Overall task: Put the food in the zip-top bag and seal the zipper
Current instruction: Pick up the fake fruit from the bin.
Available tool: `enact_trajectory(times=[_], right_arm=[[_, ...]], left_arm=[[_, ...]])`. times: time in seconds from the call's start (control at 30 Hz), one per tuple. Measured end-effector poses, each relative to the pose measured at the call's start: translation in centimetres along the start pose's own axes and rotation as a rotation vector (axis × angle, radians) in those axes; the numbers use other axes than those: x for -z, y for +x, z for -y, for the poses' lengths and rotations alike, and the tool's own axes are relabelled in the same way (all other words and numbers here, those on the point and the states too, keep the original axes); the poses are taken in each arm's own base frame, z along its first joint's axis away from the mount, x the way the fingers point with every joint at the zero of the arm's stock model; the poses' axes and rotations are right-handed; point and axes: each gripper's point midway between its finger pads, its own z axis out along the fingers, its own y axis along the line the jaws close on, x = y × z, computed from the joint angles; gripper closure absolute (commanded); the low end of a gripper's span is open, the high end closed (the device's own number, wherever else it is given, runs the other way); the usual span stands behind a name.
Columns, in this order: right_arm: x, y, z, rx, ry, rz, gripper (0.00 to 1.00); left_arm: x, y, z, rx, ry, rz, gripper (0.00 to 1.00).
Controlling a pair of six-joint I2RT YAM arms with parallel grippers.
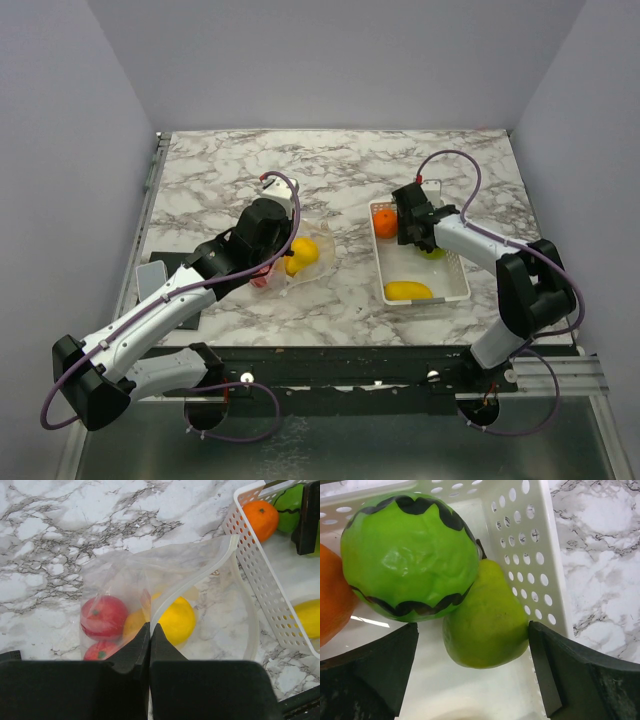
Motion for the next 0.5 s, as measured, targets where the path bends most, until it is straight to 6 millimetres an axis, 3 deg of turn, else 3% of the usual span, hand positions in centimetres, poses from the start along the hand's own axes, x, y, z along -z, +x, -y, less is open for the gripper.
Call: enact_trajectory(times=[0.13, 0.27, 0.5], right_arm=[[-0.08, -0.14, -0.10, 0.002, -0.003, 0.006, 0.22], [-0.08, -0.05, -0.08, 0.002, -0.005, 0.007, 0.43], [0.82, -0.16, 0.04, -0.016, -0.036, 0.019, 0.67]], left_arm=[[0.00, 0.00, -0.01, -0.003, 0.000, 0.000, 1.00], [0.00, 0.00, -0.01, -0.003, 0.000, 0.000, 1.00], [0.00, 0.00, -0.01, -0.003, 0.000, 0.000, 1.00]])
